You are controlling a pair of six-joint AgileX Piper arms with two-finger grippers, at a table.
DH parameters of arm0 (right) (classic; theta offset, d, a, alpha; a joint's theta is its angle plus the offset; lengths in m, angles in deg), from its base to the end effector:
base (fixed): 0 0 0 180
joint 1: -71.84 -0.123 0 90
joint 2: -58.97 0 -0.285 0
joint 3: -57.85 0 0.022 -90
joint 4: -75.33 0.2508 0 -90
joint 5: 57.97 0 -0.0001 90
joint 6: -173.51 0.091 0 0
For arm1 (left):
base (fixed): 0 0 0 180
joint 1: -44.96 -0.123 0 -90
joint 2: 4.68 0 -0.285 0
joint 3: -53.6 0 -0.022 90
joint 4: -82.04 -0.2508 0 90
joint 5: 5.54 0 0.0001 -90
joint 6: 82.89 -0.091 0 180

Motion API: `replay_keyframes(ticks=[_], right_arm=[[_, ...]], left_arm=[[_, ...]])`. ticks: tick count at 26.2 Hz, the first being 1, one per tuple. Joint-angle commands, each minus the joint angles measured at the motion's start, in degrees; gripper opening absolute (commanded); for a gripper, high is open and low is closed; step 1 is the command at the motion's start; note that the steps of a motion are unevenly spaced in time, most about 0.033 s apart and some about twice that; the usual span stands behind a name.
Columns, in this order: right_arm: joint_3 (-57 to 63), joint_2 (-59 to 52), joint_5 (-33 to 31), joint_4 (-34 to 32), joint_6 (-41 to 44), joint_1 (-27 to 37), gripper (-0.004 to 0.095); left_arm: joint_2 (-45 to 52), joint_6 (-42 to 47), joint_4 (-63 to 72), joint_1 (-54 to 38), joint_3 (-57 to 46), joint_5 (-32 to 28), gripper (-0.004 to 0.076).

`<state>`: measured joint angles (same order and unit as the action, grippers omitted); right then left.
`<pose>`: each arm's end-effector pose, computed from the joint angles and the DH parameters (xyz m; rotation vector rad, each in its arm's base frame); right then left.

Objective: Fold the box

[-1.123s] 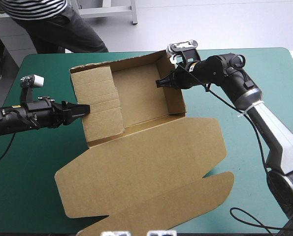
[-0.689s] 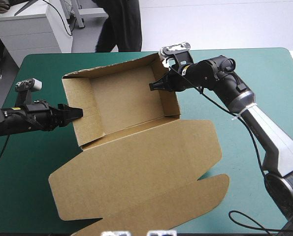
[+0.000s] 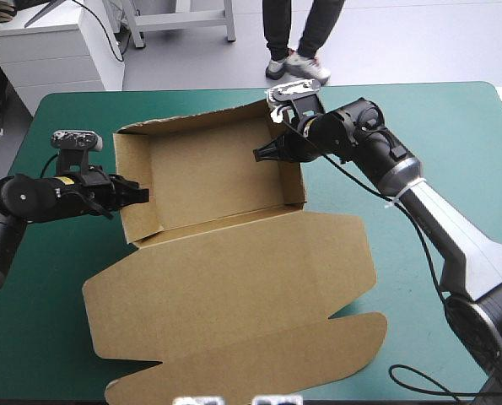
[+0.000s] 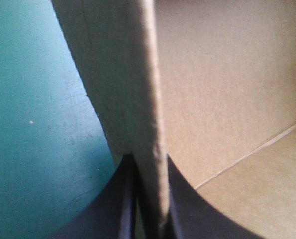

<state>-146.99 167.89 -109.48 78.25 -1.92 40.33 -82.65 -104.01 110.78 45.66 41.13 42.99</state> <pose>0.3419 0.2138 0.3754 -0.5400 2.3339 0.3630 0.2509 -0.0359 0.3615 0.2164 2.3231 -0.4298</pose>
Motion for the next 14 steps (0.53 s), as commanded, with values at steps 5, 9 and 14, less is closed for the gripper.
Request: replay_keyframes(ticks=[5,9,14], right_arm=[[0.1,-2.7,-6.4,-5.8,5.1,-0.5,0.0002],[5.7,-2.7,-4.5,-5.4,6.7,-1.8,0.0003],[11.0,-2.7,-1.4,-5.4,10.9,-3.2,0.0]], left_arm=[[-3.2,5.1,-1.3,3.1,2.0,-2.8,-0.0008],[-6.4,6.7,-5.6,7.3,2.0,-3.1,-0.0008],[-10.9,12.4,-12.5,13.0,2.0,-3.3,-0.0008]])
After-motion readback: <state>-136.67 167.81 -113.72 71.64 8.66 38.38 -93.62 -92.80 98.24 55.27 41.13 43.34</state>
